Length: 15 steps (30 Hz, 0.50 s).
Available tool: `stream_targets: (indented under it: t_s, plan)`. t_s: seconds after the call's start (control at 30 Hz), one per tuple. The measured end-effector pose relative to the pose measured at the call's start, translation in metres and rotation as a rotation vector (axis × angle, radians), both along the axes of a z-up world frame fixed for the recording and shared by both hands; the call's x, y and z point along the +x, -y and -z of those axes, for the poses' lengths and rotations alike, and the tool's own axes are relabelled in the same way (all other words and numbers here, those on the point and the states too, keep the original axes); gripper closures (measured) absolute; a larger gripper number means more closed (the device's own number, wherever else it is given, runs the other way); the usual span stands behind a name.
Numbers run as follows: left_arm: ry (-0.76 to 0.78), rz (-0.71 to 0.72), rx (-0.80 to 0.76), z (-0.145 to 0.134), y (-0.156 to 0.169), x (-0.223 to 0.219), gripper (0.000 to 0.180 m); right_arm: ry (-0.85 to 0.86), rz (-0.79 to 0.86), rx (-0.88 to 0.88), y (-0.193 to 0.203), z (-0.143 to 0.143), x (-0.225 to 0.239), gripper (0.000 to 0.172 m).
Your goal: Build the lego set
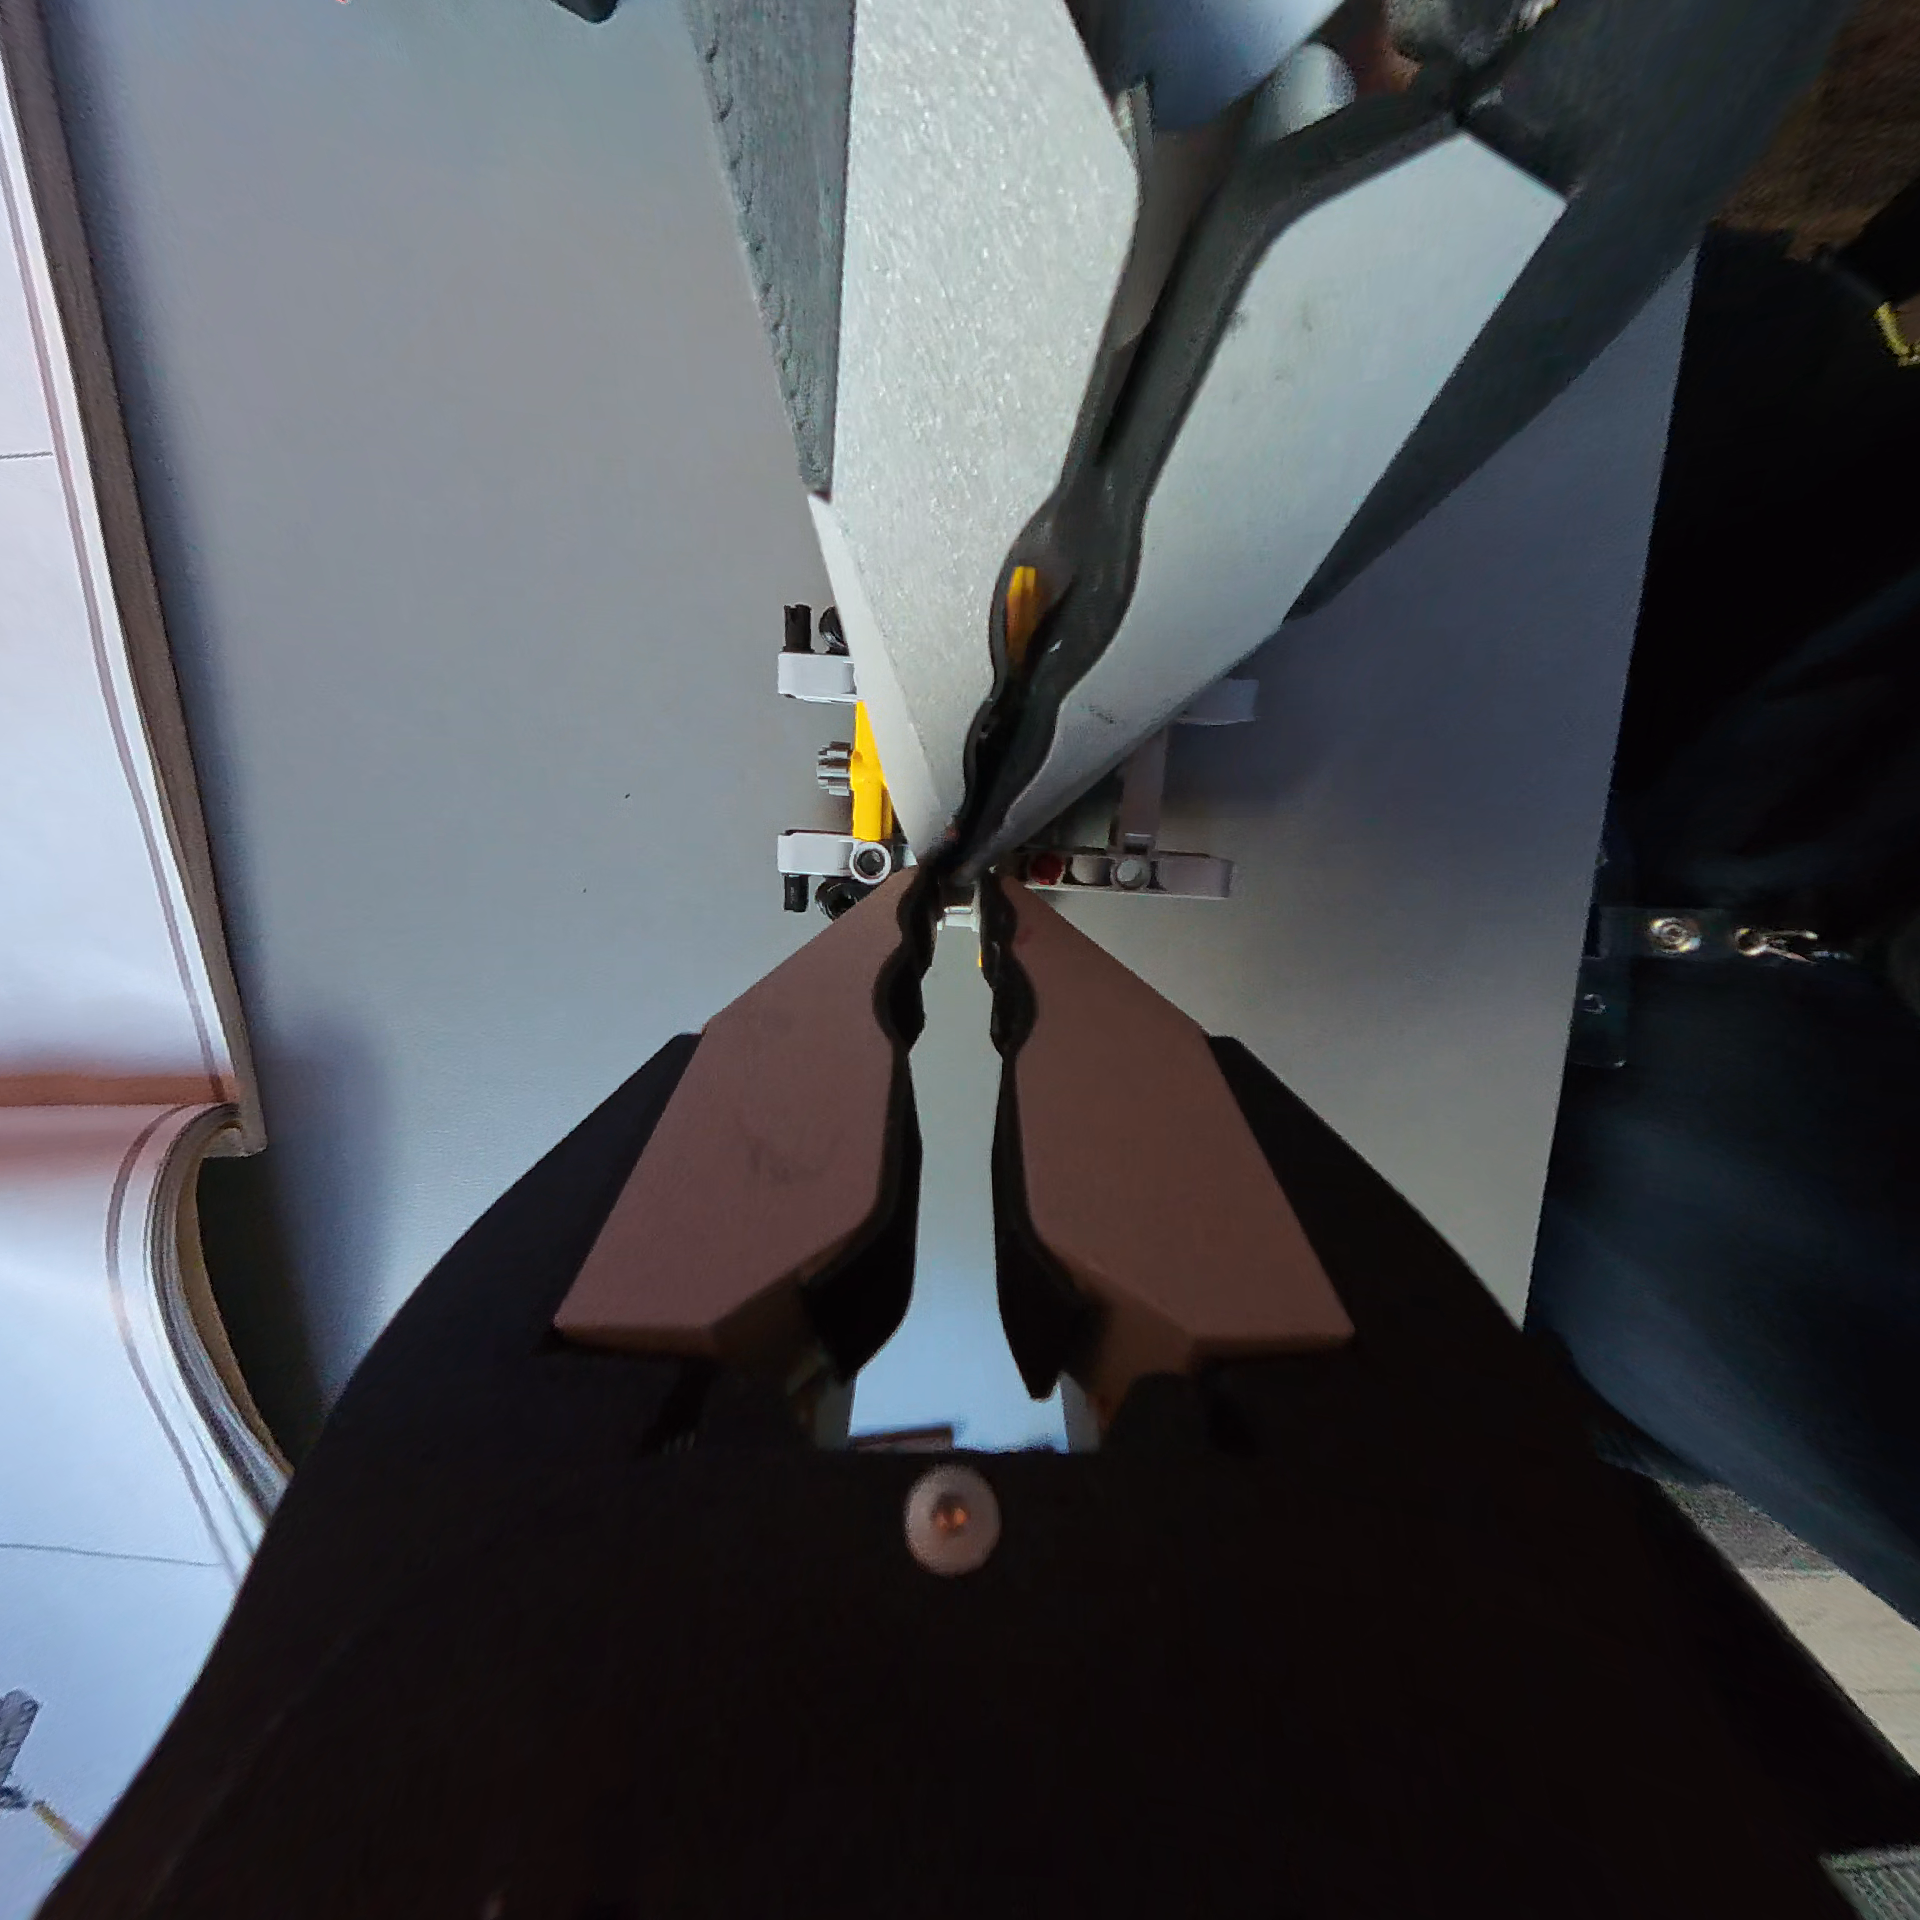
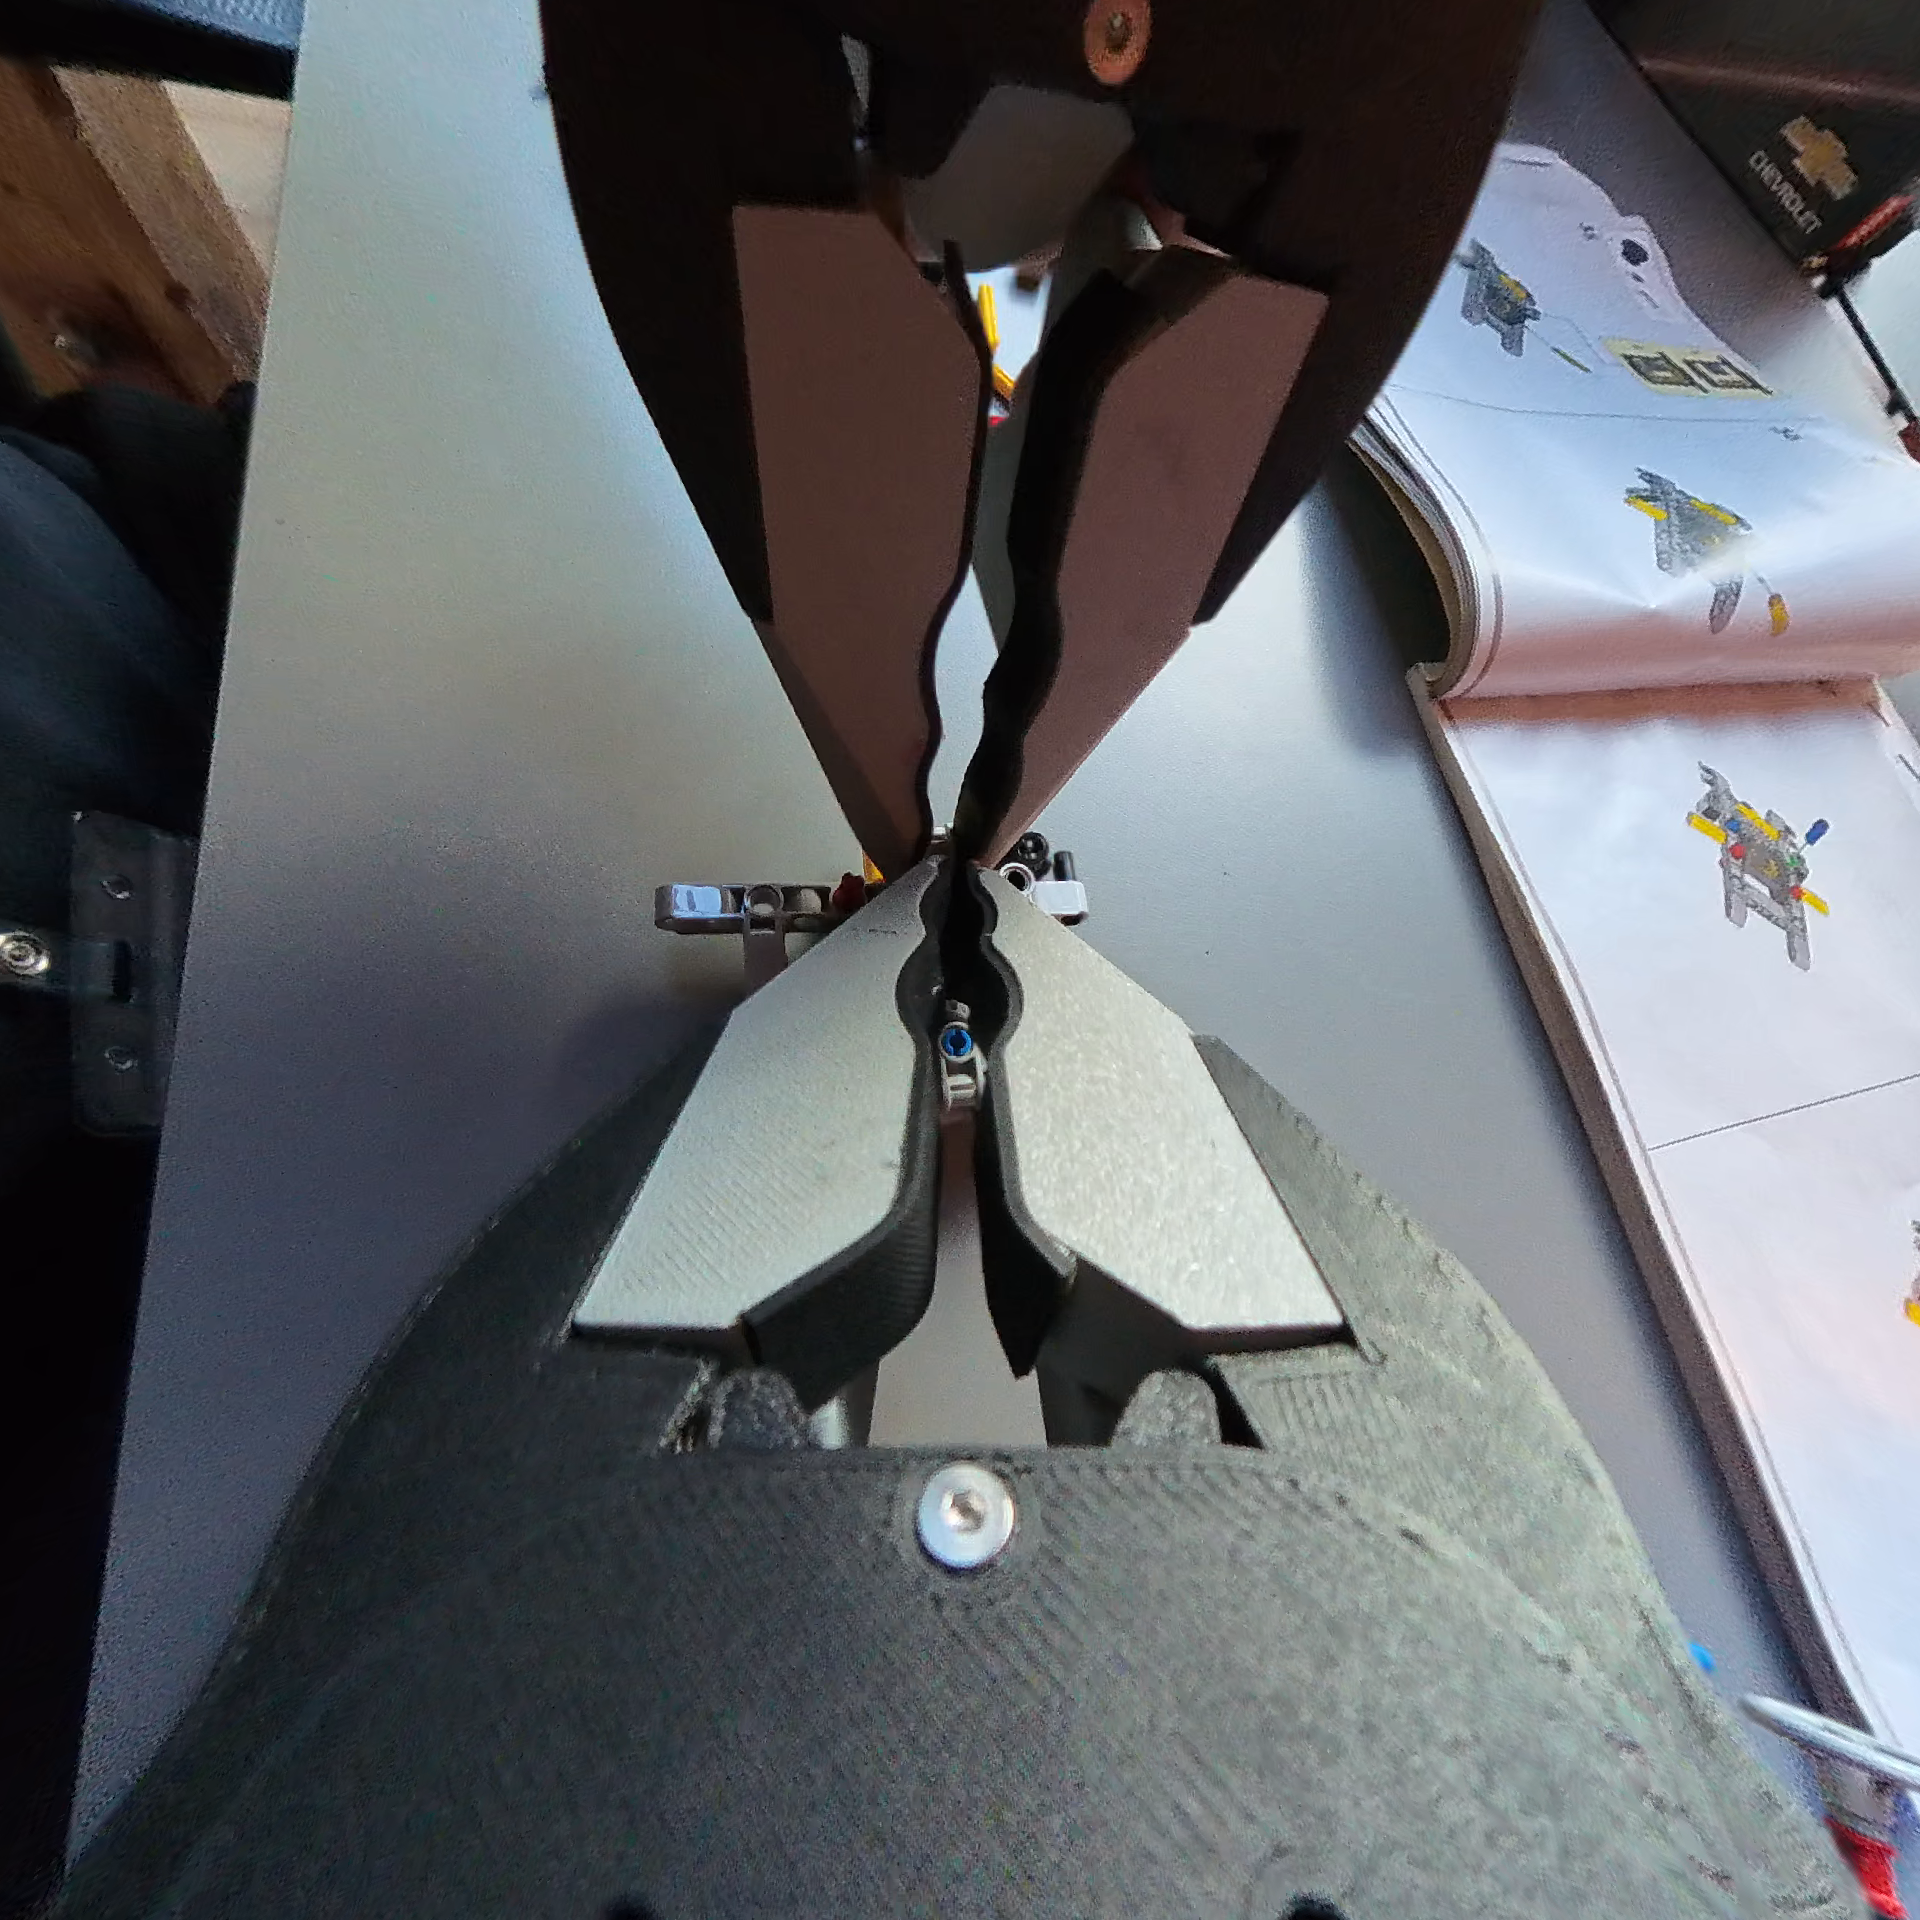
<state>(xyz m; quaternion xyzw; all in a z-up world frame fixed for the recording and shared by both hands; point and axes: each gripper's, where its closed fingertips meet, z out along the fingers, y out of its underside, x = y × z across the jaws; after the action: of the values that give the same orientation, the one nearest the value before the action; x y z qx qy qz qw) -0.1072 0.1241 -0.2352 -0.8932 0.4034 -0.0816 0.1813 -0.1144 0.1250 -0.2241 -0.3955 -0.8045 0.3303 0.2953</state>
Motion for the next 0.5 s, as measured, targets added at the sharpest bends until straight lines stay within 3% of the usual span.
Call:
stream_targets:
  t_s: [0.4,0.5]
  plan:
    - [0.014,0.089,-0.066,0.0003,-0.0006,-0.0005,0.175,-0.002,-0.109,0.147,-0.0005,0.0009,-0.0004,0.172]
    - [-0.030,0.133,-0.081,0.0006,-0.0002,-0.0007,0.175,-0.003,-0.186,0.273,-0.0005,0.0010,0.0002,0.172]
